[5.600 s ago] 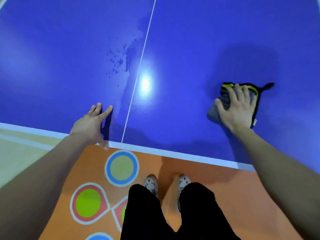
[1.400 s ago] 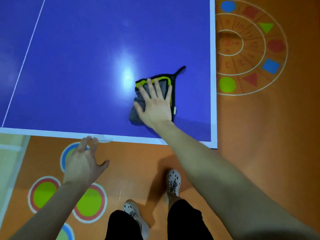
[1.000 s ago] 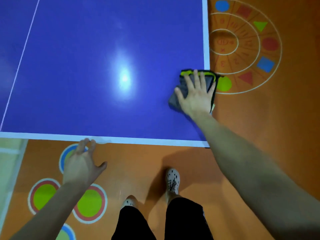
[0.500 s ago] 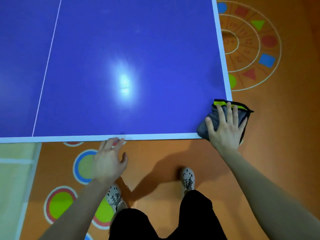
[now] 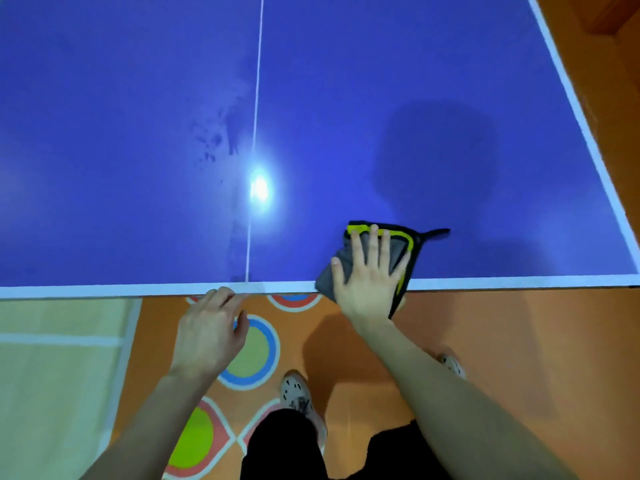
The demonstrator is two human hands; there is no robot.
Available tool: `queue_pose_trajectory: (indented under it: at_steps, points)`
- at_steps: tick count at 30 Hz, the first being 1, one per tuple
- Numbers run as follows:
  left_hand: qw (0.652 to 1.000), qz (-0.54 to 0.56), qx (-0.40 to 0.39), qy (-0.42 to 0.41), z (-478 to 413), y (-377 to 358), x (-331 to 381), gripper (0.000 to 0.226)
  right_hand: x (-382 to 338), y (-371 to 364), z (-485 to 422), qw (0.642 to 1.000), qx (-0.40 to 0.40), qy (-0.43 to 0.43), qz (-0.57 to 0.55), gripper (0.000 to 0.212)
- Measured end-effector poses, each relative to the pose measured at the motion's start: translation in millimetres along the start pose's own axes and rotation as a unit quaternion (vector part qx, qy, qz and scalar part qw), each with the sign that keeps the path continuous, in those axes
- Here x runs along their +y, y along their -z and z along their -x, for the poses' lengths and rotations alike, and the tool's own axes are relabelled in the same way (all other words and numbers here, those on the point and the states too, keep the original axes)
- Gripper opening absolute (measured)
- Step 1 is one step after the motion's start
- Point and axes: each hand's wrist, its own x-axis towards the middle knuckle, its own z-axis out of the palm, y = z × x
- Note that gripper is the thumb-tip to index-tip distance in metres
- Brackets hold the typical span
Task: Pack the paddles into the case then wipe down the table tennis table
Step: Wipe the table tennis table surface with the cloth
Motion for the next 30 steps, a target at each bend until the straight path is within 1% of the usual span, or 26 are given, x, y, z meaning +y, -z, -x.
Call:
queue_pose_trajectory:
  at_steps: [2, 4, 6, 11, 14, 17, 19, 21, 25, 26, 28, 30]
  points:
    - [0.999, -0.007, -0.014, 0.033, 9.4, 14.6, -44.2, 0.039, -70.4, -24.8, 18.0, 0.994, -0.051, 0.1, 0.009, 0.073]
    - [0.998, -0.009, -0.014, 0.06, 13.5, 30.2, -78.0, 0.04, -136.8, -40.8, 32.3, 0.978, -0.089, 0.188, 0.009, 0.073]
    - [0.996, -0.019, -0.022, 0.086, 11.1, 44.4, -105.6, 0.037, -162.3, -47.6, 30.1, 0.966, -0.108, 0.232, 0.021, 0.073]
    - [0.991, 0.0, -0.035, 0.131, -22.7, 64.5, -156.5, 0.037, -167.9, -50.3, 22.5, 0.964, -0.102, 0.246, 0.024, 0.072]
    - [0.99, 0.005, -0.068, 0.125, -60.4, 70.5, -178.6, 0.043, -175.1, -56.6, -3.0, 0.966, -0.079, 0.246, 0.026, 0.072]
    - [0.988, 0.008, -0.11, 0.107, -106.9, 75.1, -198.6, 0.056, -199.3, -62.7, -48.1, 0.973, -0.062, 0.222, 0.023, 0.071]
    - [0.987, -0.001, -0.135, 0.087, -141.2, 77.0, -212.7, 0.069, -217.2, -68.8, -86.8, 0.978, -0.061, 0.2, 0.017, 0.071]
    - [0.984, -0.018, -0.162, 0.069, -177.5, 77.6, -229.8, 0.088, -236.8, -76.6, -130.8, 0.982, -0.049, 0.182, 0.008, 0.071]
    - [0.974, -0.066, -0.212, 0.042, -248.8, 81.3, -274.6, 0.143, -279.6, -87.0, -223.5, 0.99, -0.029, 0.14, 0.004, 0.071]
    - [0.969, -0.084, -0.231, 0.032, -262.9, 82.8, -286.1, 0.151, -289.7, -88.2, -244.5, 0.991, -0.026, 0.129, 0.0, 0.071]
    - [0.96, -0.101, -0.262, 0.013, -278.7, 82.8, -303.8, 0.159, -307.2, -90.2, -277.7, 0.994, -0.02, 0.11, -0.003, 0.071]
    - [0.958, -0.098, -0.269, 0.003, -281.4, 79.4, -311.4, 0.161, -319.2, -91.9, -298.5, 0.996, -0.016, 0.092, 0.009, 0.071]
